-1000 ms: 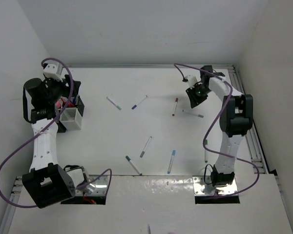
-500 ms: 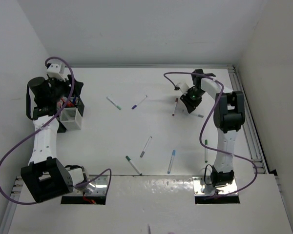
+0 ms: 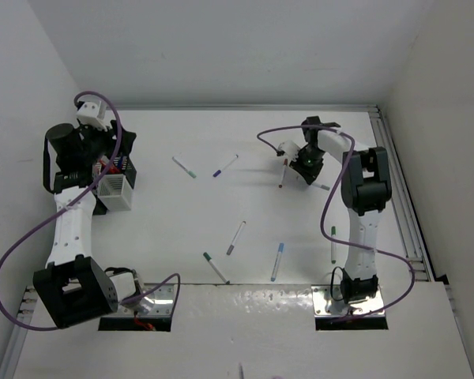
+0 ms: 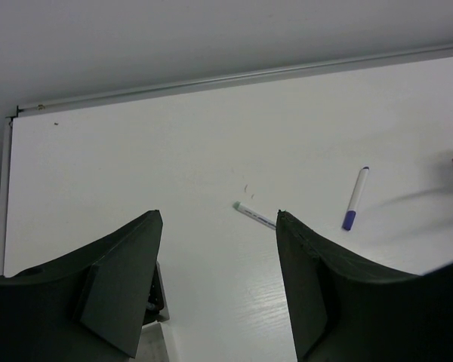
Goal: Sort the stationery into containers
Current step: Pick up the pen from the center of the board.
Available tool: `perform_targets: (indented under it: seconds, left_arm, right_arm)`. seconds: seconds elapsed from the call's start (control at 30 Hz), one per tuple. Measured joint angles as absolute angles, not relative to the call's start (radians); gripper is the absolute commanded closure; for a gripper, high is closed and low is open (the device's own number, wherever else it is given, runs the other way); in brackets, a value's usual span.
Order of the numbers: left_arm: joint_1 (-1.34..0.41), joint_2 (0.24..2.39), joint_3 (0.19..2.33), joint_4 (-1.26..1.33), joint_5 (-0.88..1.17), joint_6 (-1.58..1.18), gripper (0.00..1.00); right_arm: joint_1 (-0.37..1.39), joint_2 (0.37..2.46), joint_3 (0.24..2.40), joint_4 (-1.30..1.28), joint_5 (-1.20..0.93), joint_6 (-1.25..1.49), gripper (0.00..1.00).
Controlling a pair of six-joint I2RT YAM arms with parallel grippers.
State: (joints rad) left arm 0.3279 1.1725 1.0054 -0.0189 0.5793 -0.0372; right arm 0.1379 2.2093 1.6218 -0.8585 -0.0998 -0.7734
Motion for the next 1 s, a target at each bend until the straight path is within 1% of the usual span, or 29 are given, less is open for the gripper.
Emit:
perform_targets:
  seconds: [0.03,0.17,0.33,0.4,0.5,0.57,0.67,0.8,0.9,1.0]
  left_arm:
    - [0.327,1.172,1.007,-0.020,0.580,-0.037,0.32]
    - [0.321,1.172,1.014,-0.021,0.580,-0.035,0.32]
    - [0.303,1.155,1.008,-0.012,0.601,-0.030,0.31]
    - [0.289,1.134,0.998,0.001,0.623,-0.015,0.32]
    - [0.244,1.118,1.015,-0.024,0.686,0.110,0.31]
    - [0.171,1.120,1.063,-0.102,0.713,0.277,0.30]
    - [0.012,1.121,1.134,-0.193,0.753,0.527,0.27]
    - [-0.229,1.119,1.152,-0.311,0.728,0.801,0.23]
    - [-0.459,1.113,1.103,-0.384,0.667,0.999,0.23]
    - [-0.634,1.077,0.989,-0.395,0.595,1.159,0.24]
  right_arm:
    - [0.143,2.206,1.616,-0.858,-0.091,-0.783,0.86]
    - [0.159,2.198,1.603,-0.854,-0.058,-0.805,1.00]
    - [0.154,2.188,1.598,-0.854,-0.077,-0.748,1.00]
    - [0.144,2.183,1.608,-0.884,-0.121,-0.691,1.00]
    - [0.131,2.160,1.661,-0.950,-0.232,-0.565,1.00]
    - [0.128,2.110,1.679,-0.968,-0.321,-0.464,1.00]
    - [0.151,1.992,1.683,-0.971,-0.456,-0.286,1.00]
    - [0.207,1.876,1.645,-0.894,-0.609,-0.007,1.00]
    - [0.233,1.847,1.568,-0.833,-0.698,0.182,1.00]
    - [0.236,1.847,1.473,-0.778,-0.764,0.344,1.00]
